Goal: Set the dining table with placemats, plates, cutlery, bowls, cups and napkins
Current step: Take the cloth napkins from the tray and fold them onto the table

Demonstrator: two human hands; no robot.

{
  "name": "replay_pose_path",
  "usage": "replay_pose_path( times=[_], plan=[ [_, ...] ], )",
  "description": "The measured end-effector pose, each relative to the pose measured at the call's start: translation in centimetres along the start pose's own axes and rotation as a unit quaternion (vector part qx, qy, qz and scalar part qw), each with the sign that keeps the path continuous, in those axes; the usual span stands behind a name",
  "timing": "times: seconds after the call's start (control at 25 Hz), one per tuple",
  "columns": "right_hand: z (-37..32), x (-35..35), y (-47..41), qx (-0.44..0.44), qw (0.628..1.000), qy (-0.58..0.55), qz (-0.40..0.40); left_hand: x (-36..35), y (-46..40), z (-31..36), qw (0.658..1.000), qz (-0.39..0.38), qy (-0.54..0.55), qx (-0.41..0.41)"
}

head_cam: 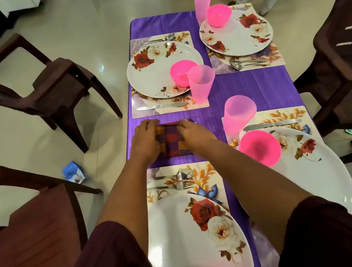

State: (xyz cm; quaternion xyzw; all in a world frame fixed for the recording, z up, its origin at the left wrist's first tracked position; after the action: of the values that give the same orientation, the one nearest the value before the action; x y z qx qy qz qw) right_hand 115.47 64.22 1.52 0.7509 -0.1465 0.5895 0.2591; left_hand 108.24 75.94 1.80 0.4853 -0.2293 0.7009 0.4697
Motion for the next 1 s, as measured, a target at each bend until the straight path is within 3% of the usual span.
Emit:
replay_pose_path(
  times=[0.08, 0.2, 0.4, 0.52, 0.8, 1.0],
  plan=[
    [-0.4, 1.1, 1.2, 0.009, 0.999, -0.008, 0.031, 2.4, 2.0, 0.1, 0.997, 0.082, -0.015, 0.004],
    [-1.2, 1.8, 4.0, -0.001, 0.997, -0.035, 0.067, 2.5, 6.0, -0.2, 0.995, 0.074, -0.06, 0.026],
    [-4.7, 2.9, 10.5, 0.026, 0.994, -0.051, 0.092, 1.2, 15.4, -0.8, 0.983, 0.041, -0.095, 0.152],
    [-6.4, 3.6, 14.1, 0.048, 0.992, -0.031, 0.109, 2.0, 21.1, -0.8, 0.97, 0.101, -0.067, 0.209],
    [-14.7, 3.6, 25.0, 0.2, 0.971, 0.061, 0.117, 2.8, 39.5, -0.6, 0.918, 0.212, -0.067, 0.328],
    [-21.7, 0.2, 36.5, 0.34, 0.928, 0.085, 0.128, -2.3, 53.8, 2.5, 0.889, 0.177, -0.118, 0.406]
  ],
)
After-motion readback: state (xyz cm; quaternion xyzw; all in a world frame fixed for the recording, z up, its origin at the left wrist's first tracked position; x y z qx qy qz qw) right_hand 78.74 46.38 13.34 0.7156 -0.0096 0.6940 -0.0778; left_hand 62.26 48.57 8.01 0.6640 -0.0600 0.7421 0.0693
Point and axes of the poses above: each hand's wrist, its own y-axis away from the middle knuckle, its own x-axis out of the back of the hand, z = x × y, the point moved 7 cm from there along -y, towards the middle knuckle, and after that the axes turned 3 degrees about y, right-handed, at the moved point
